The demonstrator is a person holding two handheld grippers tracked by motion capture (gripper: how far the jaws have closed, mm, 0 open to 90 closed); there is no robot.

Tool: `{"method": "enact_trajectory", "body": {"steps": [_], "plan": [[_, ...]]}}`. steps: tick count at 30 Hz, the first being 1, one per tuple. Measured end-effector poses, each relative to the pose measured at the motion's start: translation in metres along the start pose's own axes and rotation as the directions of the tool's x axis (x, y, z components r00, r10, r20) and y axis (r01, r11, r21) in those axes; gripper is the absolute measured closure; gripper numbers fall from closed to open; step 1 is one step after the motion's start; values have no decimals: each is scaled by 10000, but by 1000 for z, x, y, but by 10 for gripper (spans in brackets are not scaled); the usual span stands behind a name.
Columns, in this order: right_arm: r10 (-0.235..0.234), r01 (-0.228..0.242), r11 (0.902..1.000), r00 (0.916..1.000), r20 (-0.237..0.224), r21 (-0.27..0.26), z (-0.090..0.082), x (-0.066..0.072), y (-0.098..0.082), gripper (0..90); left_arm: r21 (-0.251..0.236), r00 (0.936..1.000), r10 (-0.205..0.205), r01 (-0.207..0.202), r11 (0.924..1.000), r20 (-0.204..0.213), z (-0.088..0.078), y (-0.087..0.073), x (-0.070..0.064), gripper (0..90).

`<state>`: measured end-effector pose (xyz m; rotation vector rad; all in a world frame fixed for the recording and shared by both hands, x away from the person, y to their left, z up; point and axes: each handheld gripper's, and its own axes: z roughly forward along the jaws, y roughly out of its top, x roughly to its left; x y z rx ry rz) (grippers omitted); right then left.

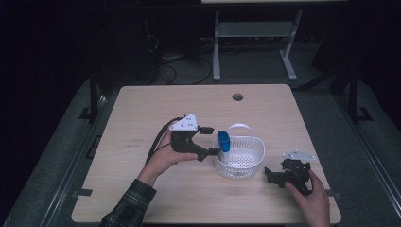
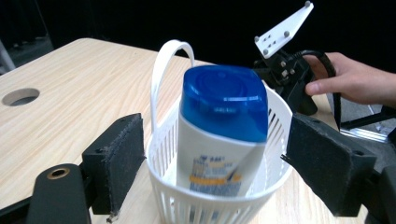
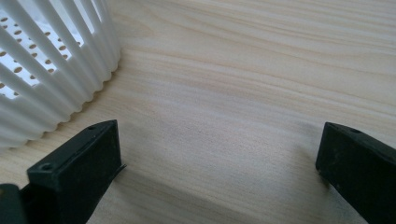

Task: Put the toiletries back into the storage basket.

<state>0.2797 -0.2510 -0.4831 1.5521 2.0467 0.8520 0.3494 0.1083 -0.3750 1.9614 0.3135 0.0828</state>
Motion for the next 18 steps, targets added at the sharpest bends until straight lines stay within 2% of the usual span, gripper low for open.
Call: {"method": "enact_trajectory", "body": {"steps": [10,18], "plan": [[-22,22,10000,10000,-1,-12,0,0,0,0,353,9976,14,11,9994,-692,-22,-12,0,191],[-15,15,10000,10000,13,-15,0,0,0,0,546,9925,-3,70,9985,-1225,-39,-25,0,191]]}}
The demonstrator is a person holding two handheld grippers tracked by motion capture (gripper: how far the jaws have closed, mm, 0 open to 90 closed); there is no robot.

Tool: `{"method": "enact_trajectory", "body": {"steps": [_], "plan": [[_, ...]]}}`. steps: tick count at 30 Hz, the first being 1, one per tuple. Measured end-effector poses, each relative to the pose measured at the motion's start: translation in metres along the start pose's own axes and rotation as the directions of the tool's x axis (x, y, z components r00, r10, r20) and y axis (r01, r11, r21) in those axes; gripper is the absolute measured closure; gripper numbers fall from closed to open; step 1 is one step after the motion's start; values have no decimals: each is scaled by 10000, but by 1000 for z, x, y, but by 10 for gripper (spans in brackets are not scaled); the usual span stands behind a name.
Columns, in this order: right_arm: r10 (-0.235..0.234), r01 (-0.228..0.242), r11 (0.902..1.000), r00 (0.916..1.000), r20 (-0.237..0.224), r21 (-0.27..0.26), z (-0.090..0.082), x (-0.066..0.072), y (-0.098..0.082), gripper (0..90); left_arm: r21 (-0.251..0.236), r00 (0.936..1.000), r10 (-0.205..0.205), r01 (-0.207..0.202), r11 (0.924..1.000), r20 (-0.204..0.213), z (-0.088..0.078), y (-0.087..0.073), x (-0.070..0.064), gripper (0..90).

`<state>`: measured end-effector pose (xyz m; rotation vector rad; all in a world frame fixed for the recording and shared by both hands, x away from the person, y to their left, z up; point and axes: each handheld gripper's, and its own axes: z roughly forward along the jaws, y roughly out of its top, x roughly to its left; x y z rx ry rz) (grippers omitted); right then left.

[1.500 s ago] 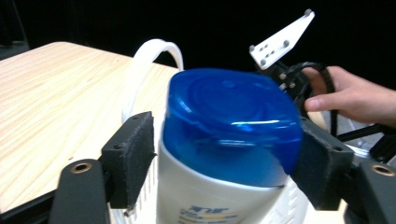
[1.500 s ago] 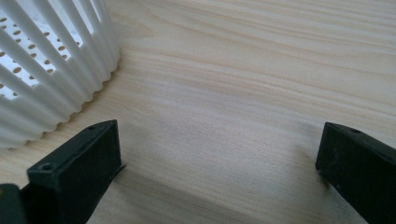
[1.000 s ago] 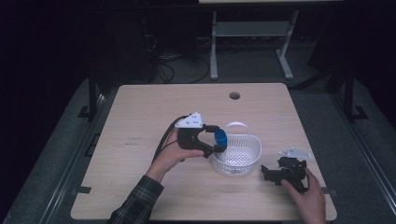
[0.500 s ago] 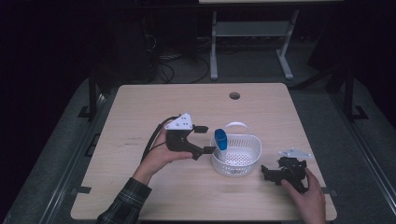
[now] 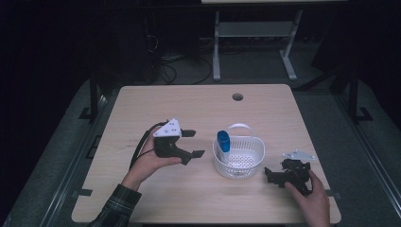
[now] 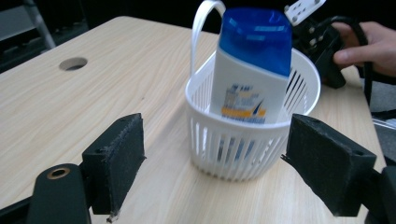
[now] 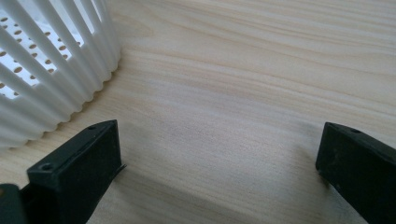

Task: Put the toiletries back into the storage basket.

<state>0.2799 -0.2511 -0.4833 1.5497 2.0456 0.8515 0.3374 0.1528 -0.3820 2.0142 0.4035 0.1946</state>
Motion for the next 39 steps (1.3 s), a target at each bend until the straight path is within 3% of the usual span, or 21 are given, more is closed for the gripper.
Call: {"method": "enact_trajectory", "body": {"steps": [12,21,30,39], "plan": [[19,-19,10000,10000,-4,18,0,0,0,0,179,9981,-251,261,9995,-556,-24,-21,4,194],[1,-1,10000,10000,1,1,0,0,0,0,572,9926,-472,538,9969,-1119,-40,-43,8,194],[0,0,10000,10000,2,6,0,0,0,0,1233,9843,-624,834,9889,-1653,-52,-70,11,195],[-3,3,10000,10000,1,6,0,0,0,0,1658,9704,-920,1308,9774,-2233,-68,-96,14,195]]}}
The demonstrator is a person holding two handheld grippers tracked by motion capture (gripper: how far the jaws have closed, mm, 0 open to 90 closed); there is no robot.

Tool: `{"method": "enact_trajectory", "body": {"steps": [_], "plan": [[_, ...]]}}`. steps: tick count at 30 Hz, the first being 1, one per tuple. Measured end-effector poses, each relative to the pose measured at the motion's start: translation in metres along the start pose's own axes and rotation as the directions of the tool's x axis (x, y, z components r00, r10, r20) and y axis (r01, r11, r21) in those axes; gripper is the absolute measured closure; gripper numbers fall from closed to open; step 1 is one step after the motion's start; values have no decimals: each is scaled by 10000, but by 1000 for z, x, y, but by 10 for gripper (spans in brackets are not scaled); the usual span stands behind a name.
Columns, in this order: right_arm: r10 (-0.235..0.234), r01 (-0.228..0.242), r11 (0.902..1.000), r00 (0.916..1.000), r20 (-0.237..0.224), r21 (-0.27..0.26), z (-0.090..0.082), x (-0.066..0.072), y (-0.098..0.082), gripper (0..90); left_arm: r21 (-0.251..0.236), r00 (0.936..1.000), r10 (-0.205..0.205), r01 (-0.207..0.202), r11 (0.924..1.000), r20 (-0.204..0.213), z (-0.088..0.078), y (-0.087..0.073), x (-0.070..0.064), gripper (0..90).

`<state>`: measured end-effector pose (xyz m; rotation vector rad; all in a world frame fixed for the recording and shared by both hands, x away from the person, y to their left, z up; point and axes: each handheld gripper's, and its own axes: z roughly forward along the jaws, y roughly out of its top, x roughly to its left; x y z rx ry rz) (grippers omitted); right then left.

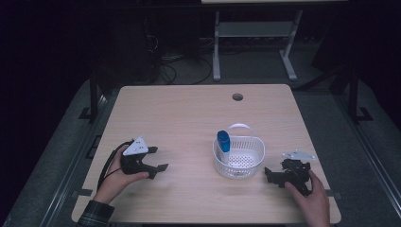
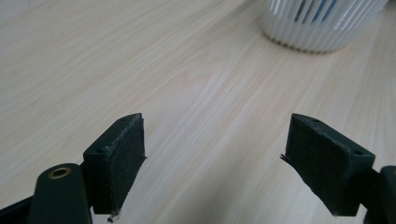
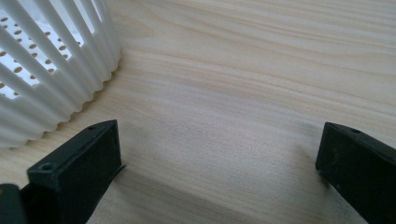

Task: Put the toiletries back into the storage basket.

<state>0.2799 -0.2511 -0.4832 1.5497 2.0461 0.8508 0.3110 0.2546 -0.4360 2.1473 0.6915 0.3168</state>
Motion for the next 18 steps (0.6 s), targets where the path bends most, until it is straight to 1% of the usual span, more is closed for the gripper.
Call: {"method": "enact_trajectory", "body": {"steps": [2,4,5,6,9,10,14,16,18], "plan": [[3,-3,10000,10000,1,1,0,0,0,0,215,9998,-44,49,9998,-201,-3,-8,3,195],[2,-2,10000,10000,1,1,0,0,0,0,449,9991,-165,183,9988,-388,-5,-16,7,195],[2,-2,10000,10000,1,1,0,0,0,0,449,9991,-165,183,9988,-388,-5,-16,7,195],[3,-3,10000,10000,1,1,0,0,0,0,548,9984,-343,368,9978,-459,-8,-22,11,195],[4,-4,10000,10000,0,2,0,0,0,0,653,9976,-437,472,9967,-543,-10,-27,13,195],[1,-1,10000,10000,1,1,0,0,0,0,802,9967,-507,558,9952,-641,-11,-32,15,195],[2,-2,10000,10000,1,1,0,0,0,0,1111,9957,-523,607,9920,-771,-11,-39,17,195],[18,-18,10000,10000,-4,10,0,0,0,0,1149,9952,-577,667,9911,-793,-10,-40,18,195],[3,-3,10000,10000,1,2,0,0,0,0,1381,9944,-637,750,9876,-844,-8,-43,20,195]]}}
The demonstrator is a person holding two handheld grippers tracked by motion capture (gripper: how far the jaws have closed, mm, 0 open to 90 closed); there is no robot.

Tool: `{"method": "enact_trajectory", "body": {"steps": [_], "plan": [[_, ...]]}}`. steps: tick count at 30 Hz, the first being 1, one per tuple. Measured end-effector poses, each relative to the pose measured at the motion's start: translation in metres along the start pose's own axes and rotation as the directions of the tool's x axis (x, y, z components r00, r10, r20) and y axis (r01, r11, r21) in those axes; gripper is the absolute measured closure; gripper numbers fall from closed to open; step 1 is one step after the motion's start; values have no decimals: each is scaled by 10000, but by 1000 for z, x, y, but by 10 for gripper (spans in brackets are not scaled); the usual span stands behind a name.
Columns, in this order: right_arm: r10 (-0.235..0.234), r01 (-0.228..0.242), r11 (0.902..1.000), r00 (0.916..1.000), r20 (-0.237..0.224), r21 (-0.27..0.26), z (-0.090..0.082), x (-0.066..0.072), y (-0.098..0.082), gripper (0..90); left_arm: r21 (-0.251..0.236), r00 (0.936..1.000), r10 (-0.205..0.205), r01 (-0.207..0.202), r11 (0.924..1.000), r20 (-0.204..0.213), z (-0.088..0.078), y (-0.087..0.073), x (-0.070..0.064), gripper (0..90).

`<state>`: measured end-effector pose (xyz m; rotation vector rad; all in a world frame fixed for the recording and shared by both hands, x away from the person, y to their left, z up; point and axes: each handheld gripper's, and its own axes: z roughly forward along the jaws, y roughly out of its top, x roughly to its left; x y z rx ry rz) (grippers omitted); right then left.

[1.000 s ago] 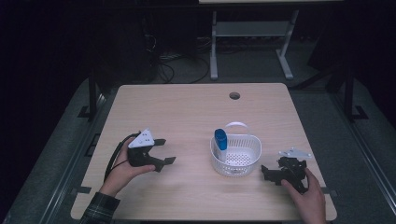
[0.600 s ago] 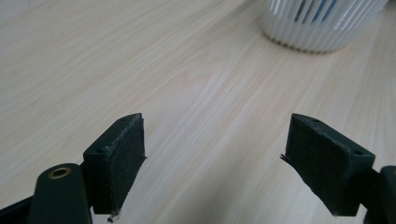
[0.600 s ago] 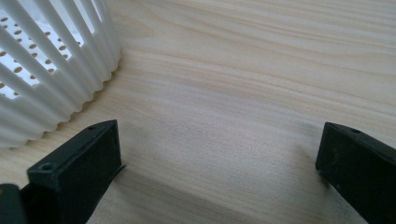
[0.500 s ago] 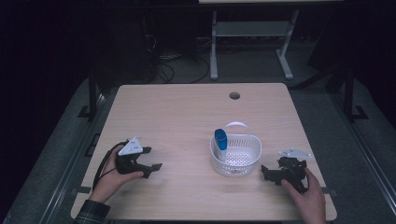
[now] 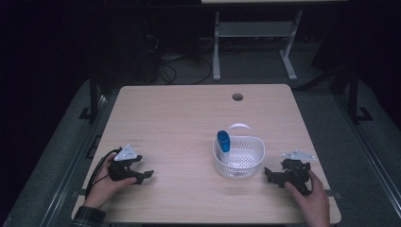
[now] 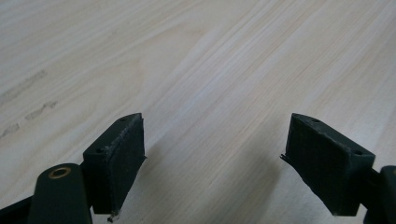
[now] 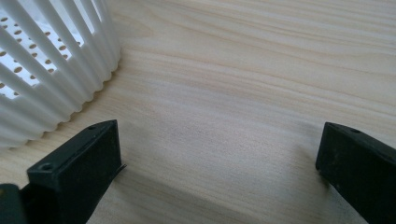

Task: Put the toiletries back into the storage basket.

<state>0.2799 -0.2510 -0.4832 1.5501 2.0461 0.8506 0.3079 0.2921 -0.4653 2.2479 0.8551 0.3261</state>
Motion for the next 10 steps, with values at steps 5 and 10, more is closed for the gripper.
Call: {"method": "enact_trajectory", "body": {"steps": [5,10], "plan": [[-1,1,10000,10000,0,-2,0,0,0,0,124,10000,7,-7,9999,-41,2,-2,0,191],[0,0,10000,10000,0,-3,0,0,0,0,94,9999,137,-137,9999,-75,2,-3,-1,186]]}}
